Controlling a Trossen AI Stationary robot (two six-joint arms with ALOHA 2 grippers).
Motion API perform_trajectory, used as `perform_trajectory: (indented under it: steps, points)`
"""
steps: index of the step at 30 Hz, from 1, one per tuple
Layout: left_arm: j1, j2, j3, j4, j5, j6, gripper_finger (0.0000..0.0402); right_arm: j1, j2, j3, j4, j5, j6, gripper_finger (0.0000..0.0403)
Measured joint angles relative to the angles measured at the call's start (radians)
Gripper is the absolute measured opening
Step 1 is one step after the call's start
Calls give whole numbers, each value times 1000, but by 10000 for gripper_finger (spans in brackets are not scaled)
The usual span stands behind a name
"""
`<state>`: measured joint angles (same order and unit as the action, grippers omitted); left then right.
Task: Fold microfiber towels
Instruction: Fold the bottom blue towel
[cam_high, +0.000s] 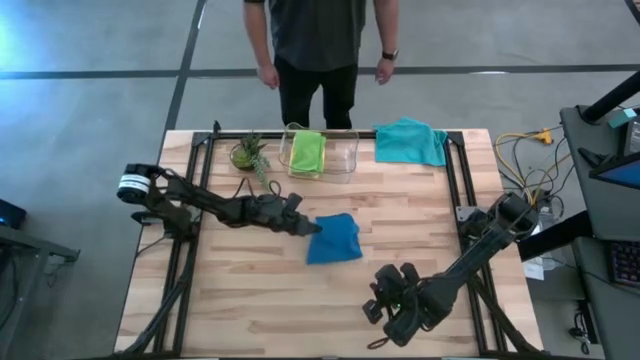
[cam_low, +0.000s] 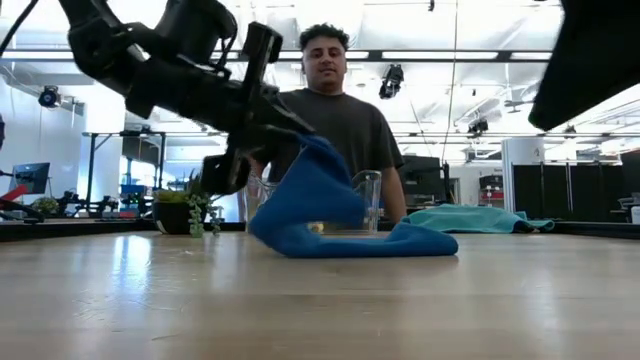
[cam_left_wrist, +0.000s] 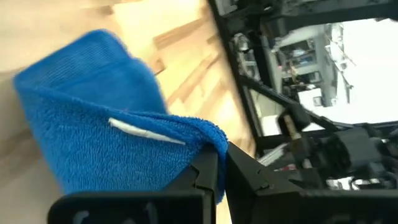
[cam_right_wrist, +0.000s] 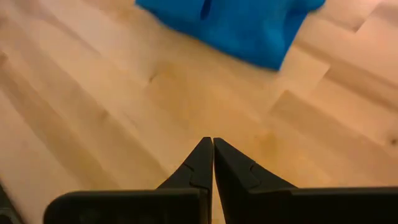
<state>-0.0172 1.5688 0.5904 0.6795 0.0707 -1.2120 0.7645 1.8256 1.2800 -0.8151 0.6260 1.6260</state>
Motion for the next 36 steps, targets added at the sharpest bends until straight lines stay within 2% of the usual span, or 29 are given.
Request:
perform_trajectory:
  steps: [4,10,14,20,23,27,36]
  points:
    - [39,40,57,9,61,8,0,-38,0,-23,6,23,1,8]
    - [80,190,208,18,141,6,0,-54,-4,-40,20,25,0,8]
    - [100,280,297,23,235,12,0,-39,-7,-41,19,22,28,8]
    - [114,352,317,3,250,22,0,6,-8,-40,18,4,100,8]
    - [123,356,313,-51,241,80,9,21,-9,-38,18,3,105,8]
    - [143,354,310,-65,240,150,63,31,-9,-38,16,-1,134,8]
    - [215,288,330,-55,268,205,247,29,-11,-37,18,3,128,8]
